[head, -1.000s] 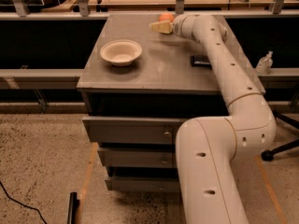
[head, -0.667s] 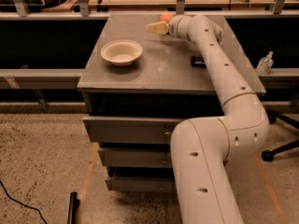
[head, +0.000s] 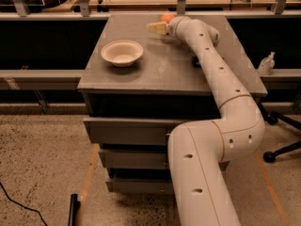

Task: Move orange near rxbar blueberry

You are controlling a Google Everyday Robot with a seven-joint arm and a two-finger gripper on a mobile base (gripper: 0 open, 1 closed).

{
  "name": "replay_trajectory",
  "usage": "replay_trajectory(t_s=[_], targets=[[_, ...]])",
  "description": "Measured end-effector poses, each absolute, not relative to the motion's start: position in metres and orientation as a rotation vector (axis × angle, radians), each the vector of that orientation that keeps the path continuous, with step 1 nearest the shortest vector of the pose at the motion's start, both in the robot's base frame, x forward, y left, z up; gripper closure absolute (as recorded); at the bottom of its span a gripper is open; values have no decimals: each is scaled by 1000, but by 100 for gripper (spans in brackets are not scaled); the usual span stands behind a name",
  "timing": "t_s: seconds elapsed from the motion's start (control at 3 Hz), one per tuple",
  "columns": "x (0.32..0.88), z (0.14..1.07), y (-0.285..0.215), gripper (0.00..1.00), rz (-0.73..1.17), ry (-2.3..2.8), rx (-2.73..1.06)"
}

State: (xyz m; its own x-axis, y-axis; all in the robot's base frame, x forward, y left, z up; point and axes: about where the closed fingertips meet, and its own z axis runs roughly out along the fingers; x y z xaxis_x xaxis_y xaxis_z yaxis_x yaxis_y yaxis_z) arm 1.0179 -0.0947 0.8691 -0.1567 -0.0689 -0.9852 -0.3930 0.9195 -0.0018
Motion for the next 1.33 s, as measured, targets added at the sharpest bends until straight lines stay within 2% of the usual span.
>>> replay_trajectory(t_s=[0.33,0.67,1.33], targets=[[1022,874,-98,0,288,1699,-323],[1023,876,-102,18,289,1695,-299],[1017,875,-99,64,328,1708,-313]])
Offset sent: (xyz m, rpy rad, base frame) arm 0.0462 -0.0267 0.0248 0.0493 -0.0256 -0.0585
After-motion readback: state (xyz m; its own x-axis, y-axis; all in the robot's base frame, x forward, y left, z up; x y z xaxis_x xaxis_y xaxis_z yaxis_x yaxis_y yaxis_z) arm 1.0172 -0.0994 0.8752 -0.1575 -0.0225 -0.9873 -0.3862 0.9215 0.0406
